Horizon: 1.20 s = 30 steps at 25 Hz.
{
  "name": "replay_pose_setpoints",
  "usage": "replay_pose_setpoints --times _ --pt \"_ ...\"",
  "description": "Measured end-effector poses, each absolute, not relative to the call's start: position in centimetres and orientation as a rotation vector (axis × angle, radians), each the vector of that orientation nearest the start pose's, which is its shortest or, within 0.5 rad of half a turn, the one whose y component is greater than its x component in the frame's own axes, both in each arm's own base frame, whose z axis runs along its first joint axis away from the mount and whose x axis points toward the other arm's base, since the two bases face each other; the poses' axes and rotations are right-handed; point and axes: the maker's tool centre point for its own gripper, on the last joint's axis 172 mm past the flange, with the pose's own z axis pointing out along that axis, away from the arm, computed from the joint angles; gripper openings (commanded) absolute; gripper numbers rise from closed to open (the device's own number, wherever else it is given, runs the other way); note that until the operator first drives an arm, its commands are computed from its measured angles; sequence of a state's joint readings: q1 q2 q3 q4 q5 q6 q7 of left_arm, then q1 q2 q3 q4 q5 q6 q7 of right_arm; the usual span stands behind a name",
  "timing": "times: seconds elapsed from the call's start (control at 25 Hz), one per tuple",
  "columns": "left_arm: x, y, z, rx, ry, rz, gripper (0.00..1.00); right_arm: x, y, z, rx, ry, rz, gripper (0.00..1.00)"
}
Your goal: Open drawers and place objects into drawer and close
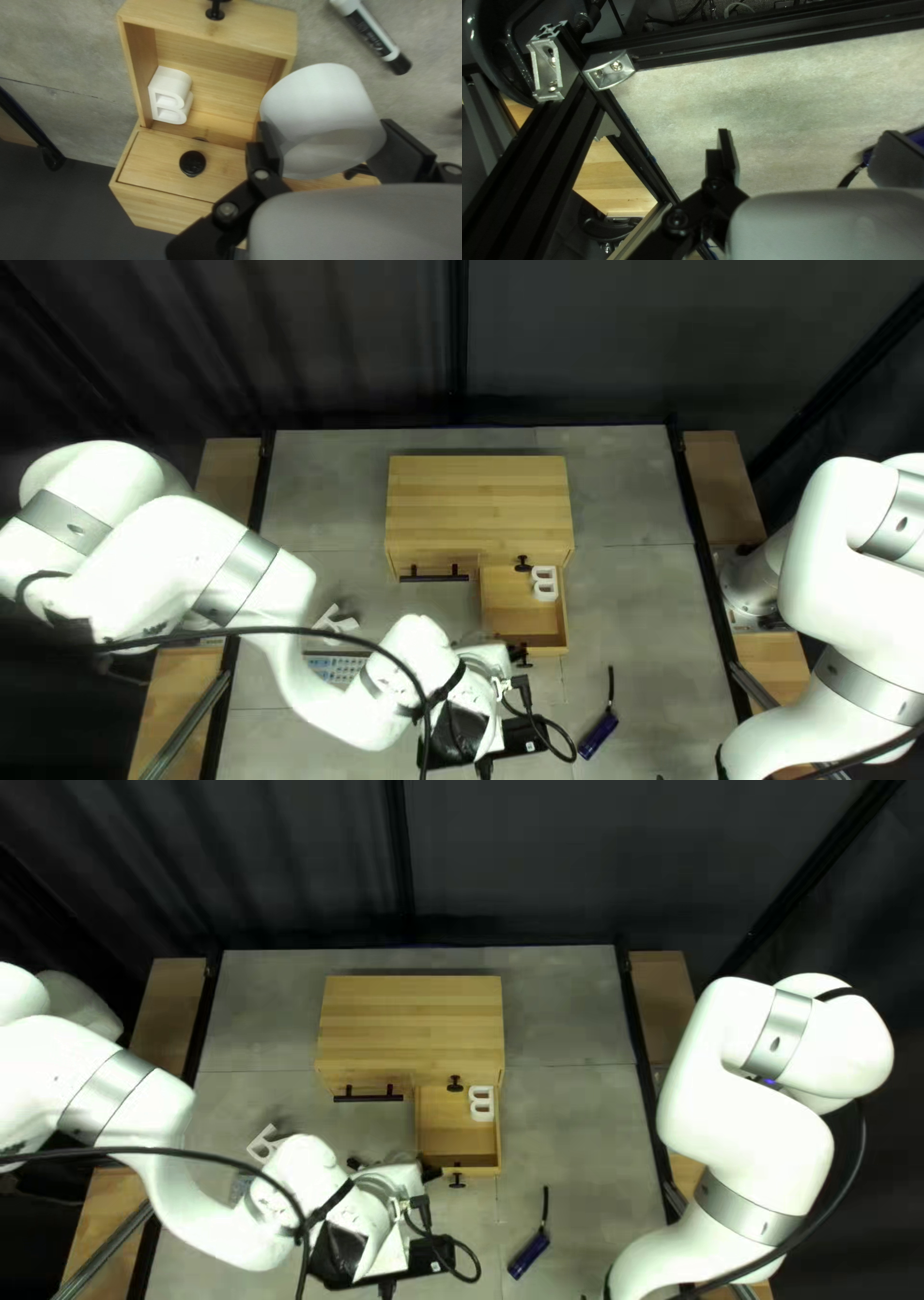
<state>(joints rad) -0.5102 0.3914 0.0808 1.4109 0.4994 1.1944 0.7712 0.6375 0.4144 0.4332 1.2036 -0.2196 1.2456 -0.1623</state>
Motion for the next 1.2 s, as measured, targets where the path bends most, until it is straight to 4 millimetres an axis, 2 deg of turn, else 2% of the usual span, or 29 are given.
replay_pose_setpoints --times 0.36,0.68,1.2 --pt "55.3 -10.6 15.4 -2.006 1.776 0.374 0.0 23.0 35.7 6.6 -2.56 -2.05 0.598 1.0" --pt "57.5 -9.3 14.1 -1.992 1.788 0.371 0.0 23.0 35.7 6.6 -2.56 -2.05 0.598 1.0" --pt "58.2 -8.0 12.1 -2.001 1.801 0.381 0.0 23.0 35.7 6.6 -2.56 -2.05 0.598 1.0"
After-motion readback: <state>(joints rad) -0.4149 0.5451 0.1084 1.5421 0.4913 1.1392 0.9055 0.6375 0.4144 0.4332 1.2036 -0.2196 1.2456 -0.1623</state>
